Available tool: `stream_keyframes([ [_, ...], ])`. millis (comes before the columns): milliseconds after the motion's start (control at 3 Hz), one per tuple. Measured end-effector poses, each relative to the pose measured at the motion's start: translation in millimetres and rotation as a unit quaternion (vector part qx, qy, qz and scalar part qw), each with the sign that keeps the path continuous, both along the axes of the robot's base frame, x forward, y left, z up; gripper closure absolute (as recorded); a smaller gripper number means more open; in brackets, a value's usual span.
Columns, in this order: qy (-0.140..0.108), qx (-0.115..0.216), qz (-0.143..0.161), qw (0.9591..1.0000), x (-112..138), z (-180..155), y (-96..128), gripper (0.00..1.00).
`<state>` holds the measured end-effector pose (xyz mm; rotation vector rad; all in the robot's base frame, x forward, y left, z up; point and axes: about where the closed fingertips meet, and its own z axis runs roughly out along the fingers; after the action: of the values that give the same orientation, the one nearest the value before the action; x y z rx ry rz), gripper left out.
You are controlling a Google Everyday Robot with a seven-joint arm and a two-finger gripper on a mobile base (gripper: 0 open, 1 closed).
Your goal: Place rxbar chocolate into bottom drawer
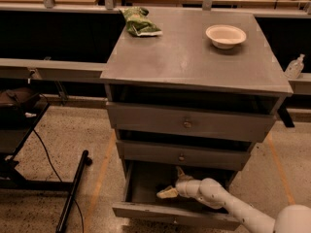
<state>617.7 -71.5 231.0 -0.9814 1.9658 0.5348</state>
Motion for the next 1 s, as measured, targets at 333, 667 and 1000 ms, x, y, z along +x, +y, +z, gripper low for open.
stream_keyframes([
  [333, 0.007, 0.046, -0.01, 0.9989, -11, 10, -13, 0.0],
  [667, 0.025, 0.096, -0.052, 0.9937, -38, 29, -57, 0.0],
  [1000, 0.039, 0.115, -0.097, 0.9878, -71, 53, -102, 0.0],
])
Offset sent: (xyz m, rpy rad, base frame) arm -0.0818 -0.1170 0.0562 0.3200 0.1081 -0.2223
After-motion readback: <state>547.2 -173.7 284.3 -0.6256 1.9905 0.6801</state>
